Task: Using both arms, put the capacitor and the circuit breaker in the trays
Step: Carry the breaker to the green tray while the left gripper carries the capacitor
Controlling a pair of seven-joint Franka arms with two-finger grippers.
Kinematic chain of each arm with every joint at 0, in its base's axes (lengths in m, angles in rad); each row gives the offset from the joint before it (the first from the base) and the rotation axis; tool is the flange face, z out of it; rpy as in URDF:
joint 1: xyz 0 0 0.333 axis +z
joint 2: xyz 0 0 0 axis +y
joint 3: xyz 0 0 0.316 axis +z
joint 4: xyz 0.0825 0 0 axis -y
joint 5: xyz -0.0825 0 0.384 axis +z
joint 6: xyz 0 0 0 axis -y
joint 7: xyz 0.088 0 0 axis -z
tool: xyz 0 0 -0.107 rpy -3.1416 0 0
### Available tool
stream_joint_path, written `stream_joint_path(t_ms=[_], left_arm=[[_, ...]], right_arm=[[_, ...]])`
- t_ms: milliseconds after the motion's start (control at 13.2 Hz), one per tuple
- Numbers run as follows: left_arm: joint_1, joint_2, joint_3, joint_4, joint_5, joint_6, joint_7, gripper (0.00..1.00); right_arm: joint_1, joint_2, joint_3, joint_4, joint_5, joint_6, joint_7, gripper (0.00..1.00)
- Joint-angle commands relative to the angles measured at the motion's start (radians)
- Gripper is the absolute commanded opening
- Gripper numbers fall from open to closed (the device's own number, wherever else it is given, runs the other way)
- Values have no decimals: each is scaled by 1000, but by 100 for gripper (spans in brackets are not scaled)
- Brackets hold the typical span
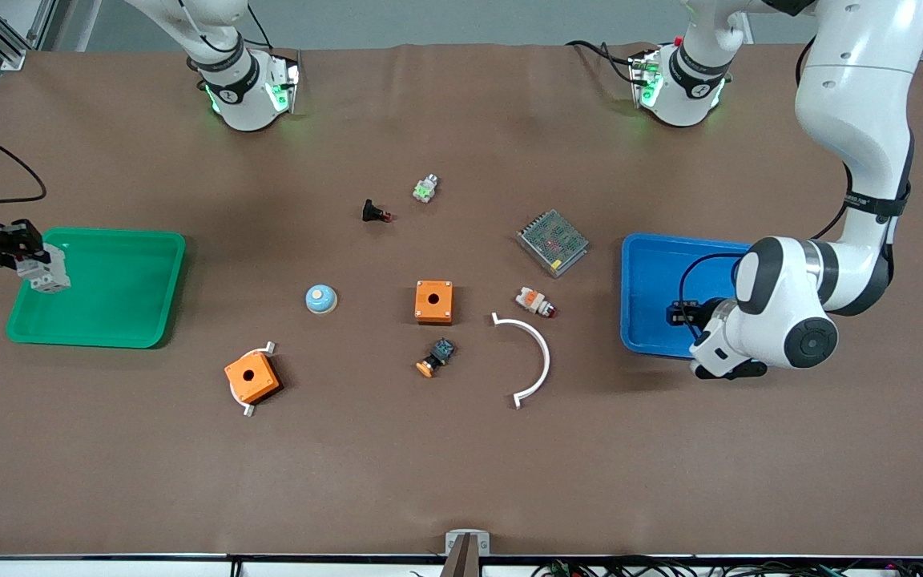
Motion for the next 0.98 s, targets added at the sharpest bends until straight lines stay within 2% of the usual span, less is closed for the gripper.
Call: stream_joint_path(t_ms=[0,152,455,606,909], left_arm=[[8,28,-9,-20,2,9,33,6],[26,53,-9,-19,9,9,60,26],[31,56,-10,-10,9,9,92,85],[23,27,-10,16,9,9,89,99],[18,-68,-12,47,23,12,71,100]], right_arm=[[-46,80,29,4,0,56,-61,2],[-52,120,29,-7,2,89,-82,3],[-50,191,29,-54,13,185,-59,1],[-41,196,29,-100,13,254,-17,1],[-15,205,29,-113,13,281,35,2]])
